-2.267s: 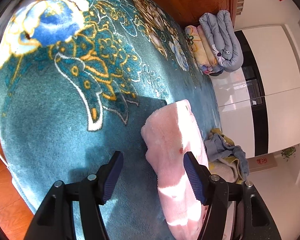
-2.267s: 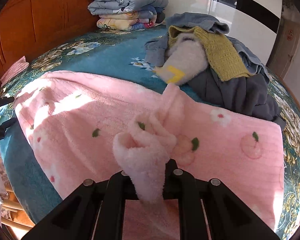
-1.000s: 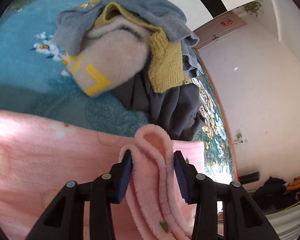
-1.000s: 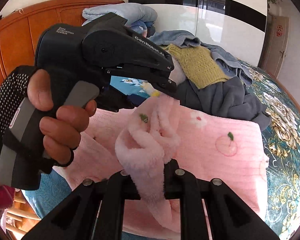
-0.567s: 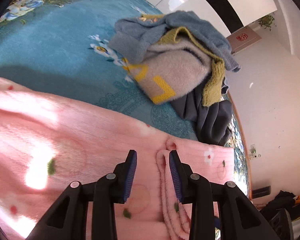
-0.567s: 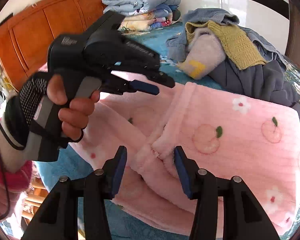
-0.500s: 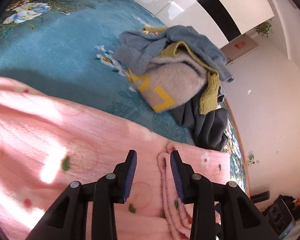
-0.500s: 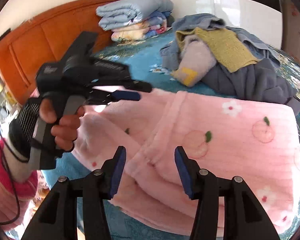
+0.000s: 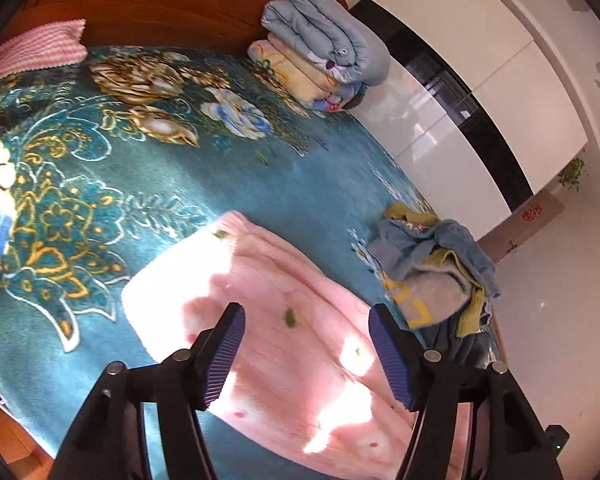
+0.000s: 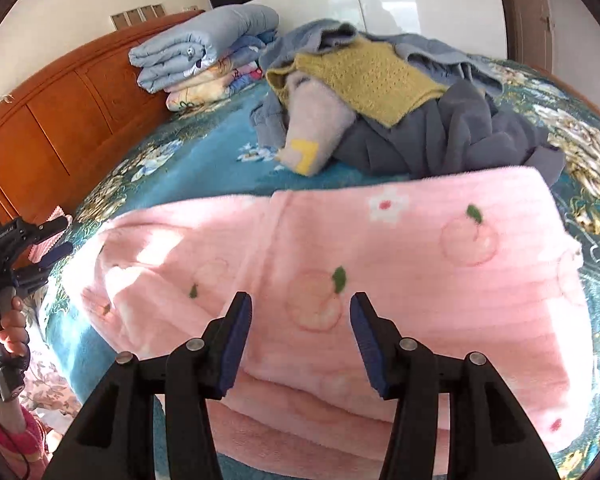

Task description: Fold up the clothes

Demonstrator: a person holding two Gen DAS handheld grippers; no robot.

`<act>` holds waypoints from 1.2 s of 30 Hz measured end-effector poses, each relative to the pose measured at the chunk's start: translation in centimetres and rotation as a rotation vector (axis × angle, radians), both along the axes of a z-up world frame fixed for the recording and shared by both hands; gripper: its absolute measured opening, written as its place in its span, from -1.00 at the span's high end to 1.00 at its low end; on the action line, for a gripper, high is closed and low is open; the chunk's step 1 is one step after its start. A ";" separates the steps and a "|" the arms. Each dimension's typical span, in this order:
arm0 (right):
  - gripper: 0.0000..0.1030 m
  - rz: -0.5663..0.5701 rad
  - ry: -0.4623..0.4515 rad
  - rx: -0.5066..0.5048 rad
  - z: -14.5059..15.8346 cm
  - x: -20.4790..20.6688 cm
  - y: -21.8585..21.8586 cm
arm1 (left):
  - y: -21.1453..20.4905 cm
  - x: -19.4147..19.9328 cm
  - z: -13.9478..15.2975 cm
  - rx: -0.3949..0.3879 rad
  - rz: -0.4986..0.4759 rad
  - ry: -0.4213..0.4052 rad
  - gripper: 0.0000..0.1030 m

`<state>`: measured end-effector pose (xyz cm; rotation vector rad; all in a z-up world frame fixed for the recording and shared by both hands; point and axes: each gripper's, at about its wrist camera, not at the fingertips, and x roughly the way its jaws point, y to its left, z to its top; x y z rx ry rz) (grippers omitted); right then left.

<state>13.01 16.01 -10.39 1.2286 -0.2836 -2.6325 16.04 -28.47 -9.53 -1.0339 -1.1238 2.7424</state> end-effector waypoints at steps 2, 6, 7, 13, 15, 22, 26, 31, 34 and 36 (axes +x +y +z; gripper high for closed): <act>-0.02 -0.013 0.014 -0.010 0.3 0.4 0.3 | -2.5 1.4 -1.9 0.024 0.074 -0.037 -0.44; -0.02 -0.039 0.041 -0.030 1.0 1.2 1.0 | -6.0 2.2 -7.4 0.295 0.140 -0.042 -0.46; -0.02 -0.045 0.048 -0.035 1.1 1.4 1.1 | -6.3 2.0 -8.6 0.361 0.151 -0.040 -0.47; -0.02 -0.084 0.089 -0.065 2.1 2.6 2.1 | -5.0 -0.3 -10.1 0.363 0.139 -0.046 -0.51; -0.02 -0.095 0.095 -0.079 2.2 2.8 2.6 | -4.5 -1.0 -9.8 0.338 0.137 -0.045 -0.49; -0.02 -0.103 0.092 -0.135 1.7 3.5 4.0 | -3.8 -3.6 -9.1 0.252 0.178 -0.109 0.49; -0.02 -0.128 0.114 -0.162 1.9 4.4 5.9 | -0.6 -3.4 -2.0 0.026 0.109 -0.016 0.53; -0.02 -0.178 0.118 -0.229 1.3 5.3 9.2 | 10.1 -2.3 10.4 -0.279 -0.061 0.213 0.53; -0.02 -0.189 0.132 -0.258 1.2 6.2 10.8 | 17.8 -2.1 15.7 -0.394 -0.161 0.316 0.53; -0.02 -0.199 0.148 -0.273 1.3 6.9 12.0 | 23.5 -2.2 17.3 -0.472 -0.238 0.353 0.53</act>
